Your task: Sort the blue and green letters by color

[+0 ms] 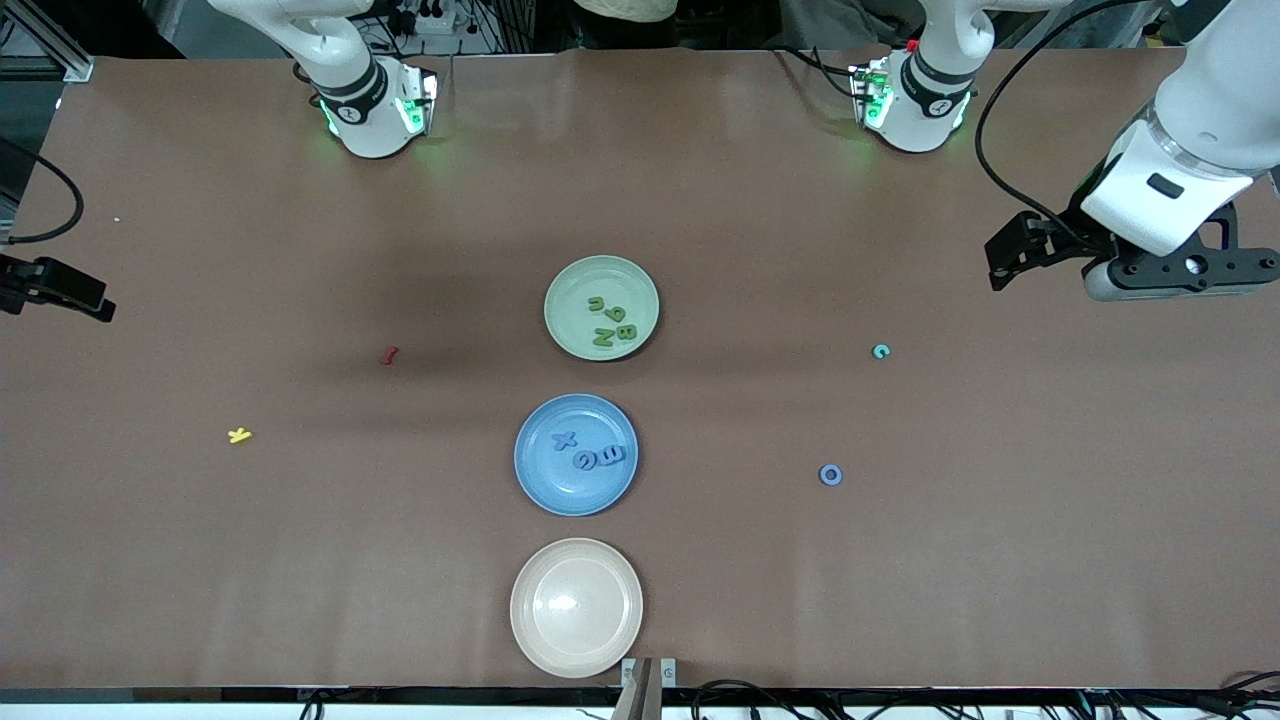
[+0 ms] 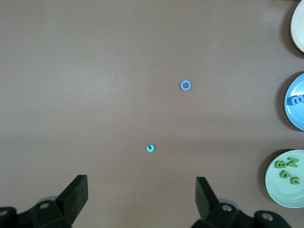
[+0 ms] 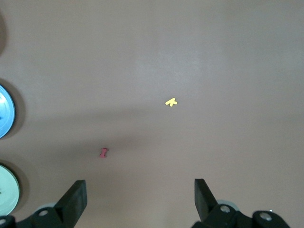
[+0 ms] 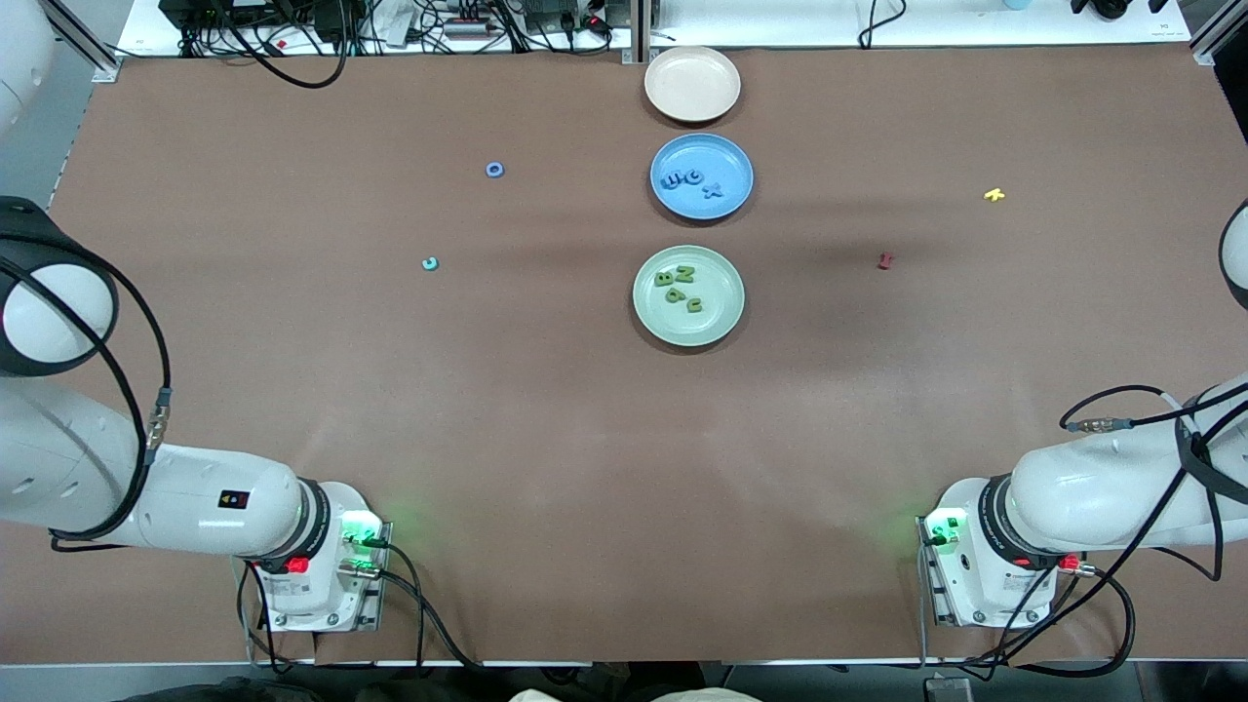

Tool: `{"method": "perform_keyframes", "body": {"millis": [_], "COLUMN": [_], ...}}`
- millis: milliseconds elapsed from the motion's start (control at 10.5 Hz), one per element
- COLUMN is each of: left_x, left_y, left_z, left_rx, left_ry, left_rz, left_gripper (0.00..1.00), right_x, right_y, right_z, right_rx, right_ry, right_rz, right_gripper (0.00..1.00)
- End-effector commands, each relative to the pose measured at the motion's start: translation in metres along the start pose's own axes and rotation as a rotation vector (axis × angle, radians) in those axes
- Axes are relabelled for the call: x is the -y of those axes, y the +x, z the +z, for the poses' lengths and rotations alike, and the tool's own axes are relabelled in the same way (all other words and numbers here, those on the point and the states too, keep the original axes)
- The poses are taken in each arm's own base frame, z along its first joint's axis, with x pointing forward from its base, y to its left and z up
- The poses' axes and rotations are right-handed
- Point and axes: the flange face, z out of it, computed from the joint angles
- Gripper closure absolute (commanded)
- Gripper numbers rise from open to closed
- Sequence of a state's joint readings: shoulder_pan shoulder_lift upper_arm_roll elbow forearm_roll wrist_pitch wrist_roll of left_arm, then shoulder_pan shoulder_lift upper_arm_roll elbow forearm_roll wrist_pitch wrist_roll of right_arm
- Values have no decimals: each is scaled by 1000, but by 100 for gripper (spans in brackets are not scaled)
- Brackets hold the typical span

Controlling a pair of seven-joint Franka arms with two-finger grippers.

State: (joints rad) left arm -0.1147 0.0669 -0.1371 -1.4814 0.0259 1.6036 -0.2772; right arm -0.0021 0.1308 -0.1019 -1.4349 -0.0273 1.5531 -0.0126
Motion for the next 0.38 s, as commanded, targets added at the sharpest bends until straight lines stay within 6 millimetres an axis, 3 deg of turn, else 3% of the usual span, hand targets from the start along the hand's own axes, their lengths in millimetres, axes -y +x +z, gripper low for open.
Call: {"method": "perform_keyframes", "body": {"millis": [0, 286], "left_x": [3, 2], "left_y": [-4, -4], "left_z": [-6, -6], "left_rx": [-1, -1], "left_ry": [23, 22], "left_rz": [21, 22], "left_gripper": [0, 0], "right_x": [-2, -6], "right_y": [-2, -4], "right_z": [-11, -16], "right_rx": [-9, -18], "right_ry": [-17, -17], "right_rz": [-6, 1], "right_gripper": [0, 0]}}
